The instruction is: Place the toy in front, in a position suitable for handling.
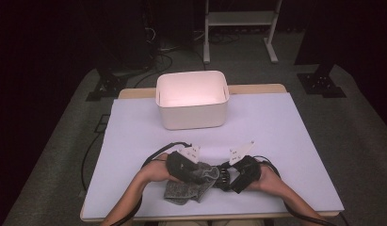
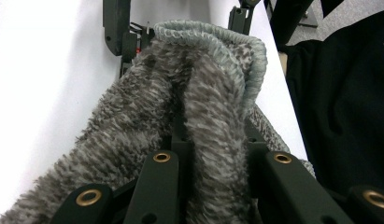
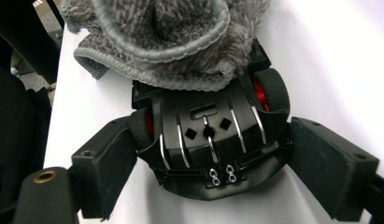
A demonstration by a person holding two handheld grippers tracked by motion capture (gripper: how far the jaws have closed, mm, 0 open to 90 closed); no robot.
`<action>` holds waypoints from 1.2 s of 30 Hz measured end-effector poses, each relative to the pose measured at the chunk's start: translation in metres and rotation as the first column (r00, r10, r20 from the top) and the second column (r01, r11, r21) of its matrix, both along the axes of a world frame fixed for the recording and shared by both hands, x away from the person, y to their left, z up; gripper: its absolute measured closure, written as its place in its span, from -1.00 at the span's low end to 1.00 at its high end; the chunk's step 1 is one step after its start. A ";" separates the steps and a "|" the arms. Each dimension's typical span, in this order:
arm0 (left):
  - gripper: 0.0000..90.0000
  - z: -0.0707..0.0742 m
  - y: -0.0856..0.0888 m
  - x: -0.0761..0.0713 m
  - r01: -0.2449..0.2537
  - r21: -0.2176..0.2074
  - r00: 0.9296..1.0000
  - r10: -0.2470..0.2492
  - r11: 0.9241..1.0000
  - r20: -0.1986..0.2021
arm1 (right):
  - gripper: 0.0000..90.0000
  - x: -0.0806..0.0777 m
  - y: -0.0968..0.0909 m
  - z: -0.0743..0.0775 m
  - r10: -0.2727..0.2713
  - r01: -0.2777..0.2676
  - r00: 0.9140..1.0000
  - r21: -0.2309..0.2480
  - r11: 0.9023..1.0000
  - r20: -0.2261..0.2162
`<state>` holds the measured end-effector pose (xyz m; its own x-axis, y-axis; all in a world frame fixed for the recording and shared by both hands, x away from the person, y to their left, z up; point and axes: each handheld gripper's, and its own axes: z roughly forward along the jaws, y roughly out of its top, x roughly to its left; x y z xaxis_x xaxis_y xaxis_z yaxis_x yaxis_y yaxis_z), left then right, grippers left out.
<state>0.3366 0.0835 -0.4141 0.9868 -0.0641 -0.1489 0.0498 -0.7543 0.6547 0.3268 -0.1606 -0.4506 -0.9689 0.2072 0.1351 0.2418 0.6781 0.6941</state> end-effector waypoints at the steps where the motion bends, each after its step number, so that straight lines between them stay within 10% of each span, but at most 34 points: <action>1: 0.65 0.000 0.000 0.000 0.000 -0.001 1.000 0.000 1.000 0.000 | -0.66 0.001 0.001 0.001 0.004 -0.004 1.000 -0.007 1.000 -0.005; 23: 0.65 0.000 -0.002 -0.005 0.008 0.003 1.000 -0.008 1.000 0.006 | -0.67 -0.002 -0.002 0.005 -0.005 0.004 0.999 -0.027 1.000 -0.050; 36: 0.65 0.000 -0.004 -0.005 0.025 0.009 1.000 -0.025 1.000 0.001 | -0.63 0.014 -0.002 0.005 -0.037 0.046 0.990 0.063 0.997 -0.138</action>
<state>0.3313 0.0791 -0.4143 0.9850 -0.0870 -0.1490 0.0307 -0.7614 0.6476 0.3405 -0.1622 -0.4452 -0.9312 0.2331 0.2803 0.3644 0.6191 0.6956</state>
